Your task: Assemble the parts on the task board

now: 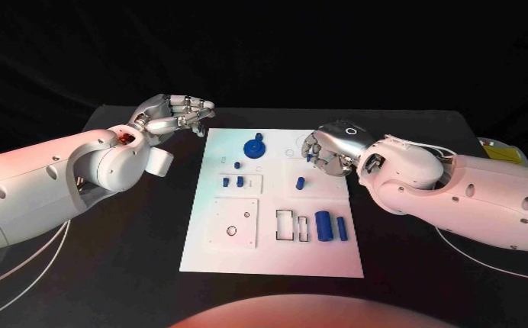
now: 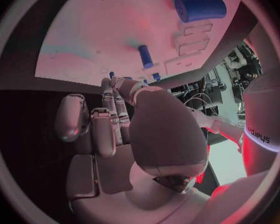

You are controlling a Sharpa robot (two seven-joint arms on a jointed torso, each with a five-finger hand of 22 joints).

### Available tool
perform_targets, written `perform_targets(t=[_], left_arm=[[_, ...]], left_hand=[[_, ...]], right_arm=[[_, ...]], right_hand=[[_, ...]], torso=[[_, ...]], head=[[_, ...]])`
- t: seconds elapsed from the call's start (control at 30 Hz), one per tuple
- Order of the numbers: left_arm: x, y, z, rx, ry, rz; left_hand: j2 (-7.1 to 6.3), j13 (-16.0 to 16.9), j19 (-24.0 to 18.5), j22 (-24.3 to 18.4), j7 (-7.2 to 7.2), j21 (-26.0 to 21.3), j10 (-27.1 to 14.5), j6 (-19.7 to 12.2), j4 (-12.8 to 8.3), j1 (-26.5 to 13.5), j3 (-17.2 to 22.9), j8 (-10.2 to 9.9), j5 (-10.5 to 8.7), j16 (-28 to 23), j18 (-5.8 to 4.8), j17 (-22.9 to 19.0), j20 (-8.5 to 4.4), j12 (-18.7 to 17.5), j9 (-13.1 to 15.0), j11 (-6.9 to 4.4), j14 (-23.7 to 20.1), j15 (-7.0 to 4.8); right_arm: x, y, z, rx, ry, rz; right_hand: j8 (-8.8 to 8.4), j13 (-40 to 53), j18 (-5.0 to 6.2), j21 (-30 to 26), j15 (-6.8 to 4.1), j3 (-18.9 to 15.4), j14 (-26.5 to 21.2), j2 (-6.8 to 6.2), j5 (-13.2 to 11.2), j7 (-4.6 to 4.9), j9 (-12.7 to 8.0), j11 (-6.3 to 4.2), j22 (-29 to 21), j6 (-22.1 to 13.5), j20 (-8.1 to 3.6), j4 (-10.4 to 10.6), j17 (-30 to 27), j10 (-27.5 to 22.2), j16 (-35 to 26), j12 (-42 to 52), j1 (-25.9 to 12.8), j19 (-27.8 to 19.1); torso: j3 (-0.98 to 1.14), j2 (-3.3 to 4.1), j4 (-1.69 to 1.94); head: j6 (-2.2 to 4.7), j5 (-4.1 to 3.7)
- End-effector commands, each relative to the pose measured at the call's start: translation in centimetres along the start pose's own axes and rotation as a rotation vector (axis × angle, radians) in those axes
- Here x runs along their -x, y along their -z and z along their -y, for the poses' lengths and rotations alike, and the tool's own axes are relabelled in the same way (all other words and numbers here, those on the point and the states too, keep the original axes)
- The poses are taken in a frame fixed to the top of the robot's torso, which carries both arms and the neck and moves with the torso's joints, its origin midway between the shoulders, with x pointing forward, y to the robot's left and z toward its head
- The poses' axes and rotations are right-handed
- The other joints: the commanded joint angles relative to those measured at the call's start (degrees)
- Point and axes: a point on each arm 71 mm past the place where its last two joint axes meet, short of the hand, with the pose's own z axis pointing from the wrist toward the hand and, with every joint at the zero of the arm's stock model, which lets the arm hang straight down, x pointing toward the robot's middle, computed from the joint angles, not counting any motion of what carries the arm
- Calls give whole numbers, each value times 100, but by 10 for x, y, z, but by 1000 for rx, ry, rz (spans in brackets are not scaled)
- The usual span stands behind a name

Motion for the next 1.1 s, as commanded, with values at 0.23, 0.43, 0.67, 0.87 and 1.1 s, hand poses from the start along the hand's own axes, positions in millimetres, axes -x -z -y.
perform_targets(t=[0.23,0.43,0.67,0.87,1.1], left_arm=[[-5,-2,0,-2,22,-27],[-7,-3,0,-3,25,-30],[-11,-4,0,-5,33,-37],[-14,-5,1,-6,39,-43],[-16,-6,1,-8,49,-42]], left_hand=[[-14,2,-3,-9,32,-31,-55,-29,-12,-22,29,16,15,-37,32,-9,-11,30,6,9,-31,2],[-14,2,-2,-11,33,-34,-62,-30,-13,-22,31,17,16,-39,33,-10,-10,30,6,10,-32,3],[-14,0,-2,-14,34,-38,-75,-33,-16,-23,33,18,17,-43,33,-13,-9,29,6,13,-34,5],[-14,0,-2,-14,34,-38,-75,-33,-16,-23,33,18,17,-43,33,-13,-9,29,6,13,-34,5],[-7,1,0,-25,41,-54,-96,-39,-2,-56,30,22,16,-51,31,-21,-2,38,9,21,-36,13]], right_arm=[[5,-2,-49,125,-82,47],[2,-5,-80,203,-122,50],[-12,-9,-104,256,-159,27],[-31,-11,-118,279,-196,-5],[-44,-13,-125,286,-214,-32]], right_hand=[[13,16,-110,17,-39,25,317,-27,32,12,15,-65,3,28,-45,-37,0,79,28,-28,-71,2],[15,20,-106,3,-38,24,316,-33,38,12,21,-65,-8,29,-44,-40,-2,81,29,-29,-84,-9],[16,21,-107,6,-38,25,315,-34,42,12,23,-65,-4,28,-44,-40,-9,81,27,-30,-90,-7],[16,23,-106,4,-38,26,315,-33,47,13,26,-64,-5,26,-43,-41,-6,80,29,-32,-99,-10],[16,27,-103,-7,-37,23,313,-37,54,14,33,-62,-13,21,-42,-40,-15,79,28,-36,-121,-19]], torso=[[1,4,13],[-6,12,14],[-11,10,10],[-11,11,15],[-10,10,18]], head=[[3,197],[-40,393],[-132,608],[-206,732],[-253,779]])
